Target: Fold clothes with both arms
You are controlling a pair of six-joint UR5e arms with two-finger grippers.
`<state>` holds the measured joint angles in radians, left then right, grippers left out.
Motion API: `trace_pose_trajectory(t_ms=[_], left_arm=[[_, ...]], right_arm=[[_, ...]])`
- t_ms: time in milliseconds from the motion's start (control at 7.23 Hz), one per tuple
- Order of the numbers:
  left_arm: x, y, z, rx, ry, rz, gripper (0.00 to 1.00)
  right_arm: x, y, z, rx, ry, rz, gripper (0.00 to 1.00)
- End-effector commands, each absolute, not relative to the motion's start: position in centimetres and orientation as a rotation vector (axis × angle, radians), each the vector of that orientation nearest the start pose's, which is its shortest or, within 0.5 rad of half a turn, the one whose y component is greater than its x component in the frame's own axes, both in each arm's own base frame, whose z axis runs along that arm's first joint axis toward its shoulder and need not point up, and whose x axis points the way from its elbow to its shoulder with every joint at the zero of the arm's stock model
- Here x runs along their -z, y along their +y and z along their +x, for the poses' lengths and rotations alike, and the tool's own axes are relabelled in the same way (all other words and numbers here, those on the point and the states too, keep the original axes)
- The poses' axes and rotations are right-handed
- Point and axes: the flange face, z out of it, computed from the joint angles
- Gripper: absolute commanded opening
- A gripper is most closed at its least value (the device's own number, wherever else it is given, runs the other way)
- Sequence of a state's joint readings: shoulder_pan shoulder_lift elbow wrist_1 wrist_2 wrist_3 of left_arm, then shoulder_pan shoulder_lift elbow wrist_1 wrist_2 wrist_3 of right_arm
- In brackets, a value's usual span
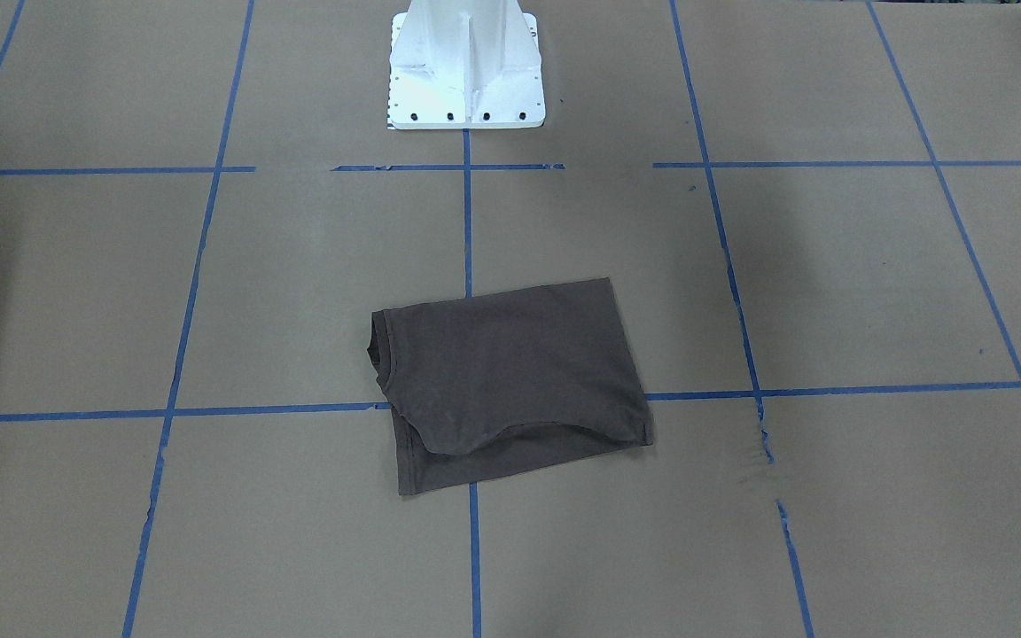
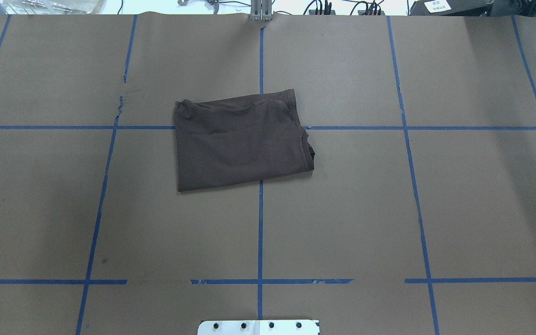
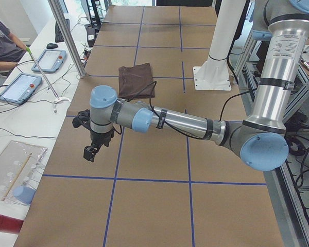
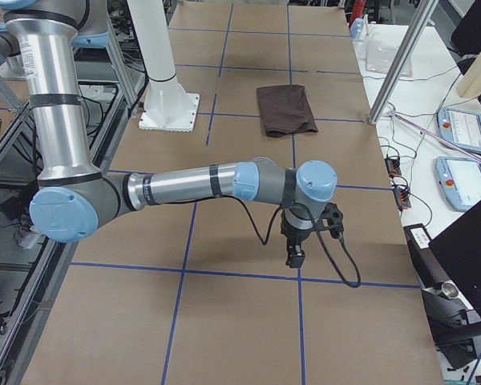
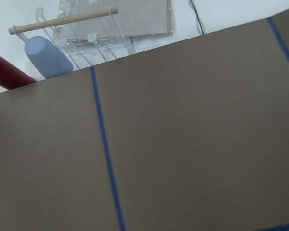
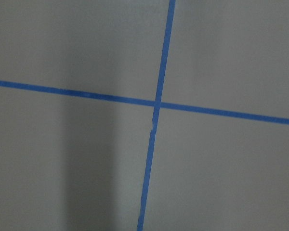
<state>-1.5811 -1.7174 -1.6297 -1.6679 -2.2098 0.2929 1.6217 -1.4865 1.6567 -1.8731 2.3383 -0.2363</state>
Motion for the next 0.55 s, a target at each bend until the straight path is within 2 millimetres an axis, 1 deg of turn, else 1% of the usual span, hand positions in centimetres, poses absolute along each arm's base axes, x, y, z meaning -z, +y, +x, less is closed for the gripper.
trace_pose_trajectory(t_ms=[0,138,277,415], left_arm=[[-56.3,-54.0,-8.4,-0.354,0.607,0.395,1.0],[-61.0,-51.7,-8.3,-0.345,0.592,0.335,1.0],[-61.6,-51.6,-8.2,-0.329,0.597,0.32,1.0],[-62.0,-51.1,-8.1,-0.26,0.627,0.229,1.0]], right_arm=[[-62.1,-47.6,9.6,0.097,-0.805,-0.042,1.0],[-60.0,-47.4,9.6,0.113,-0.798,-0.001,1.0],[-59.8,-46.4,9.4,0.11,-0.805,0.002,1.0],[-60.9,-45.2,9.4,0.099,-0.806,-0.022,1.0]])
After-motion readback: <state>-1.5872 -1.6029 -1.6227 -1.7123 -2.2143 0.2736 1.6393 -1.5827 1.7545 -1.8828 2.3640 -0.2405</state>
